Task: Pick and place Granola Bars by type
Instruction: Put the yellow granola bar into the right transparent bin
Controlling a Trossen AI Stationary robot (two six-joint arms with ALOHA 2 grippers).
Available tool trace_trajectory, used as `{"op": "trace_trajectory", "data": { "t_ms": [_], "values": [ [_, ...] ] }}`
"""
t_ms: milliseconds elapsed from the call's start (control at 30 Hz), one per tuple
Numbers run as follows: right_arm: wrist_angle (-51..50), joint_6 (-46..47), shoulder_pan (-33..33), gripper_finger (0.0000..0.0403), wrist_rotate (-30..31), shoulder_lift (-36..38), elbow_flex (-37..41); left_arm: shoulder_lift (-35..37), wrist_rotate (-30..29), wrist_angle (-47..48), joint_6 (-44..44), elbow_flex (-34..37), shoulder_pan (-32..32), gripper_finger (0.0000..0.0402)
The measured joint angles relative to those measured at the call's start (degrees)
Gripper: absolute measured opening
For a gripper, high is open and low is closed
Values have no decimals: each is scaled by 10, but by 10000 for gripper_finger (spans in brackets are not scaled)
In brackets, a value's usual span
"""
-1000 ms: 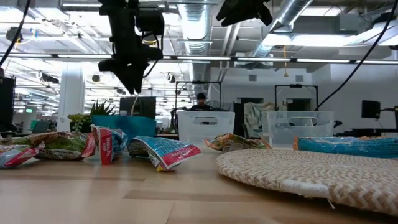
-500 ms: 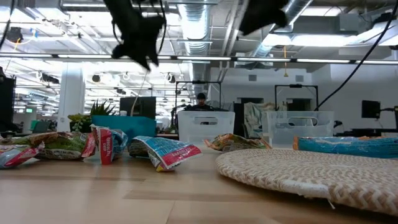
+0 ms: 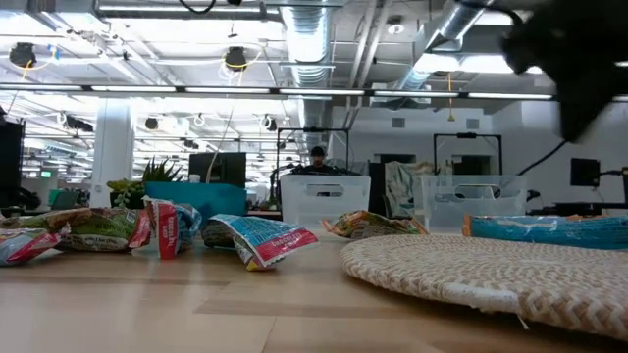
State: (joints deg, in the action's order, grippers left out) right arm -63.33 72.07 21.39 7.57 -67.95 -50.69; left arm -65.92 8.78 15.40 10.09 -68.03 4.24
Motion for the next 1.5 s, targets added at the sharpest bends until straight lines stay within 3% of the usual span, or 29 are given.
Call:
{"op": "trace_trajectory", "data": {
  "t_ms": [133,267,500,633,967,1233,1333,1500],
  "values": [
    [-27,15,31,107,-50,-26,24,-28,0,2,0,0,-24,153],
    [-33,15,50,148,-103,-59,30,-44,12,2,1,0,-34,153],
    [-56,15,99,238,-119,-118,30,-46,14,1,5,0,-48,153],
    [-44,10,123,255,-120,-158,30,-46,13,1,11,0,-50,152],
    [30,-34,146,241,-131,-253,45,-94,25,-2,29,1,-81,152],
    [63,-27,142,219,-139,-245,81,-98,8,-7,46,1,-95,152],
    [67,-24,141,193,-129,-236,85,-98,8,-5,57,1,-96,152],
    [61,-14,137,114,-126,-232,95,-97,-7,-9,62,1,-102,152]
  ]
}}
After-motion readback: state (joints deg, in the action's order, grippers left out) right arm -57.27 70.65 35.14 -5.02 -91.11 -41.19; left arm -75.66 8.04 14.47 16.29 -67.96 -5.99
